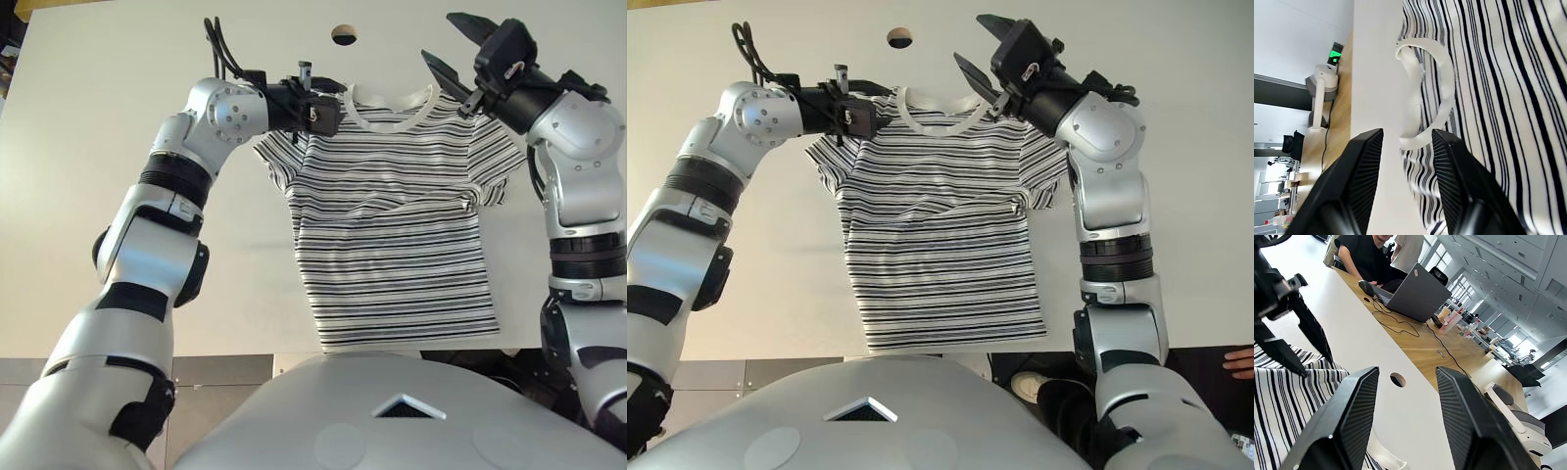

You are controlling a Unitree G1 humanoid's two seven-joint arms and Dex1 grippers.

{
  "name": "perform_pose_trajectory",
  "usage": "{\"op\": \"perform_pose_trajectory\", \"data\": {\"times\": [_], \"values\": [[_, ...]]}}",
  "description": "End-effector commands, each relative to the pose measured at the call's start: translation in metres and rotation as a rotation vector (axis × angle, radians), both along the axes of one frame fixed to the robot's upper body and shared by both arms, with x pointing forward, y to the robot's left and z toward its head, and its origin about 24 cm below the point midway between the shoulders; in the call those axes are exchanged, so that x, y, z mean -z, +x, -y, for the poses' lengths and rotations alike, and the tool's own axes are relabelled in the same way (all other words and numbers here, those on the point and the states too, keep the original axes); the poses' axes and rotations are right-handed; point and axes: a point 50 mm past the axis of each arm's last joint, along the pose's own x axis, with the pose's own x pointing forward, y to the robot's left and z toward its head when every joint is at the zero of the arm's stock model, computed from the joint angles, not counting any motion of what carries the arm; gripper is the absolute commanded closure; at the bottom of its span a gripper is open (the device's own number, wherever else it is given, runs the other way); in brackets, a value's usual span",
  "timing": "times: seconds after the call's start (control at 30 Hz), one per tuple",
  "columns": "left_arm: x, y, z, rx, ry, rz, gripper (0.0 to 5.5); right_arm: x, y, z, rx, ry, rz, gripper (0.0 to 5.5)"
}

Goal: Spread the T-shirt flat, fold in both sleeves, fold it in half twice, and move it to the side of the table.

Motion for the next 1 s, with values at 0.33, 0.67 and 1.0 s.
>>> {"op": "perform_pose_trajectory", "data": {"times": [0.33, 0.67, 1.0], "values": [[0.045, -0.006, 0.017, 0.001, 0.201, -0.029, 3.64, -0.01, -0.003, -0.004, -0.005, 0.005, 0.029, 3.34], [0.03, 0.024, -0.023, -0.465, 0.116, 0.059, 3.64, -0.014, -0.001, -0.011, -0.05, 0.006, 0.029, 3.34], [0.032, 0.02, -0.05, -0.446, 0.227, 0.075, 3.64, -0.013, -0.002, -0.013, -0.052, 0.013, 0.03, 3.34]]}}
